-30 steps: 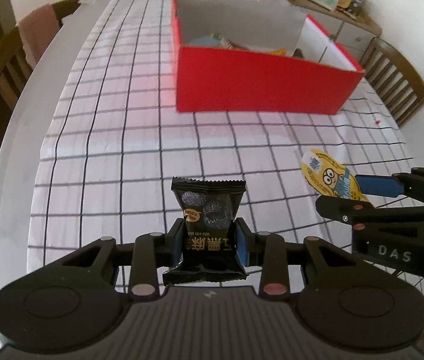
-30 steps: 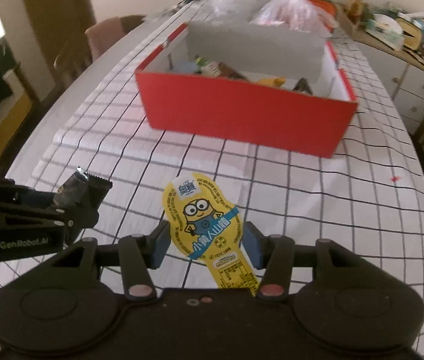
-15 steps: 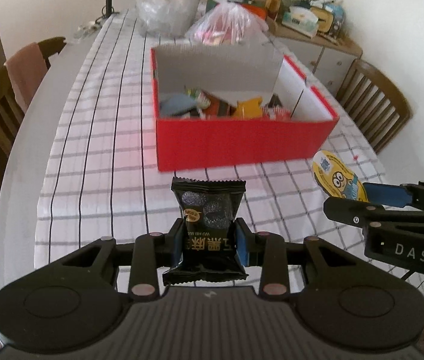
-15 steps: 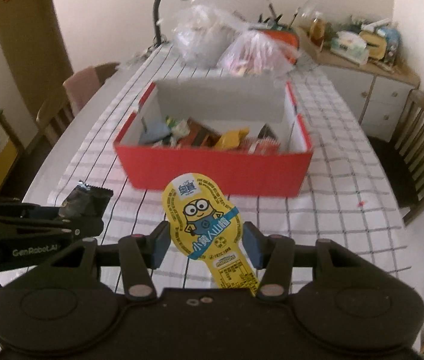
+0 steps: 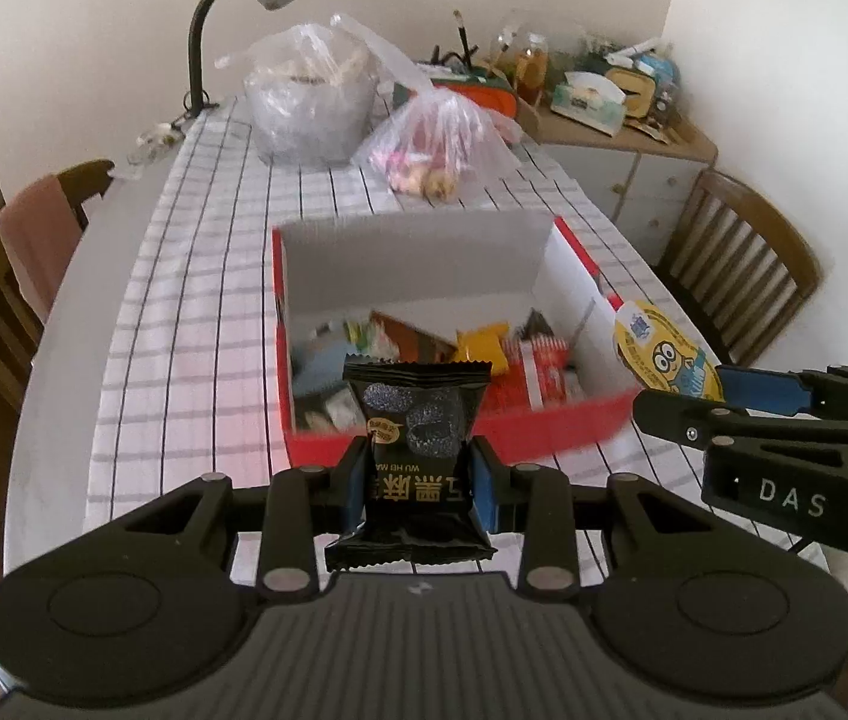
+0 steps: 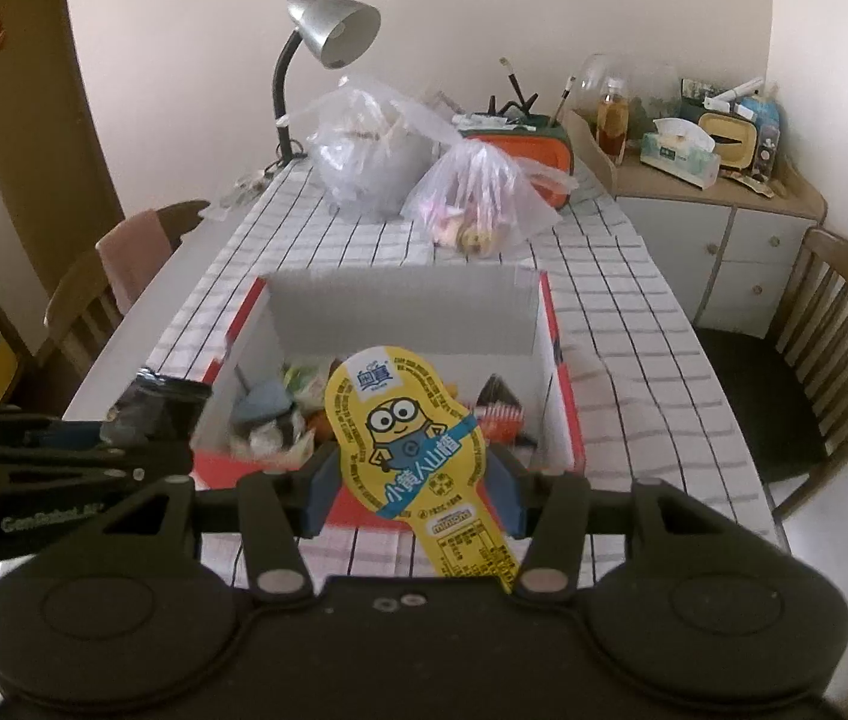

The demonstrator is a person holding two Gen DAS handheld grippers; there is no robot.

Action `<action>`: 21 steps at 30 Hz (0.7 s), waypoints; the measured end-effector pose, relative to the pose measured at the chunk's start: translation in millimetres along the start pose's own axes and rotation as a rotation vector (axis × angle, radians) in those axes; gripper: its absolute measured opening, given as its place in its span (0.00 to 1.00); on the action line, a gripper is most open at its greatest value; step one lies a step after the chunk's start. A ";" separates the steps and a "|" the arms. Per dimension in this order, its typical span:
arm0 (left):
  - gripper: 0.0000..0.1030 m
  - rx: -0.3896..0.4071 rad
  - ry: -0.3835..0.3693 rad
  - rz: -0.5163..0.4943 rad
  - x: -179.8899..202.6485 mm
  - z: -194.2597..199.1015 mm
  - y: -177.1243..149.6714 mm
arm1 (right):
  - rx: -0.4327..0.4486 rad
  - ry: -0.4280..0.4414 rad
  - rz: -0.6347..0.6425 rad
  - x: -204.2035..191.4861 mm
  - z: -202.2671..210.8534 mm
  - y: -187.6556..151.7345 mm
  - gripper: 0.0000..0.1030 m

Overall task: Organize snacks
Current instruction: 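Carry the black packet and Minion pouch into the red box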

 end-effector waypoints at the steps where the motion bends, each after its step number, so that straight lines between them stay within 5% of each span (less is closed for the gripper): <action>1: 0.33 0.006 0.010 -0.005 0.5 -2.3 5.8 | -0.001 0.000 -0.001 2.5 -5.3 5.4 0.49; 10: 0.33 0.046 0.077 -0.001 1.8 -29.9 55.9 | -0.008 0.001 0.013 16.0 -51.0 44.2 0.49; 21: 0.33 -0.047 0.097 0.012 -11.2 -90.5 80.8 | -0.089 0.014 0.019 23.9 -119.8 56.5 0.49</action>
Point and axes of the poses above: each gripper's, at about its wrist camera, not at the fingertips, and z roughly against the way its jaws point, x to its right, y to its top, the point moved 2 cm from there along -z, roughly the way its jaws point, and after that the axes turned 2 degrees about -y, right-handed, at the moved point
